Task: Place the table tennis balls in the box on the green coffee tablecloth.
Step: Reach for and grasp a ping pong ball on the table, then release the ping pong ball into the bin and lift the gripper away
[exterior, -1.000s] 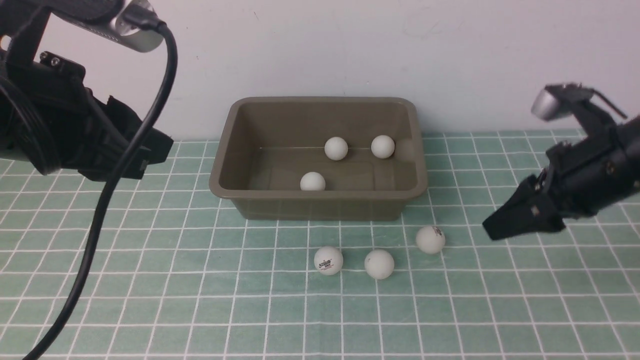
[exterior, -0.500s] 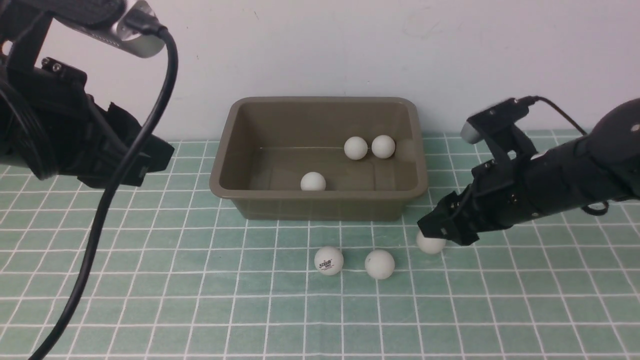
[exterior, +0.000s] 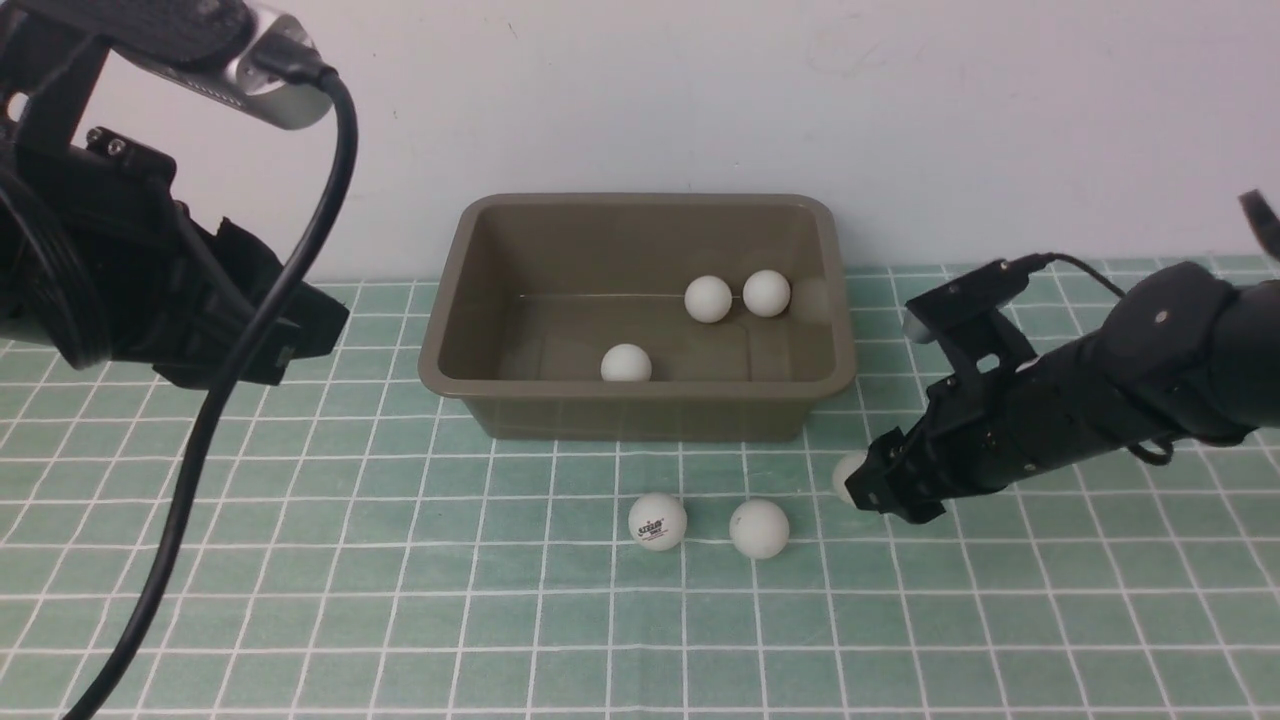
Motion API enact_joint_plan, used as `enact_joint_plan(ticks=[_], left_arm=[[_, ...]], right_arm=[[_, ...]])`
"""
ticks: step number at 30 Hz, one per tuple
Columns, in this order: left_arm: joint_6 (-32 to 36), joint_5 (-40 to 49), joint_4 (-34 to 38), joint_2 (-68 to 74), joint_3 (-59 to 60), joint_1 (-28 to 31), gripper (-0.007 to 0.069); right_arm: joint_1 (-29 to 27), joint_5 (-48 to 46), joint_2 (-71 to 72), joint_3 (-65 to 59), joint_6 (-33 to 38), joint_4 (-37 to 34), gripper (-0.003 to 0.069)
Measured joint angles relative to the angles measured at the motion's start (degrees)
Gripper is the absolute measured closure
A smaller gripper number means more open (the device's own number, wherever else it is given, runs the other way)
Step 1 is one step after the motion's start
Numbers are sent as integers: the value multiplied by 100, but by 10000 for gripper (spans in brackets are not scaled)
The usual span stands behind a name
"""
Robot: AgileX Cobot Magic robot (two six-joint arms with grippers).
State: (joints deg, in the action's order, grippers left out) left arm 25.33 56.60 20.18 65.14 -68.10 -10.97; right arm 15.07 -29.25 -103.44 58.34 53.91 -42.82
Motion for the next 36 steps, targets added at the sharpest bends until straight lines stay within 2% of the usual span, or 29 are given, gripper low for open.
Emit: enact_joint_plan(ticks=[9,19,21,22,24,28,30,36], left_arm=[[0,0,0,0,0,0,356],[0,0,0,0,0,0,356],[0,0,-6,0,0,0,356],[0,0,-12,0,0,0,356],[0,0,-19,0,0,0,356],[0,0,-42,0,0,0,356],[0,0,-42,0,0,0,356],[0,0,-44,0,0,0,356]], right_arm=[[0,332,-391,21,667,-680,211],[0,212,-903,541,701,-857,214],[0,206,-945,582,618,-864,232],[0,199,-951,595,541,-856,269],[-6,200,-951,597,426,-776,302],[-116,77,-795,597,113,-230,299],[-355,-49,-441,597,-163,201,299],[-989,-100,264,633,-557,402,299]])
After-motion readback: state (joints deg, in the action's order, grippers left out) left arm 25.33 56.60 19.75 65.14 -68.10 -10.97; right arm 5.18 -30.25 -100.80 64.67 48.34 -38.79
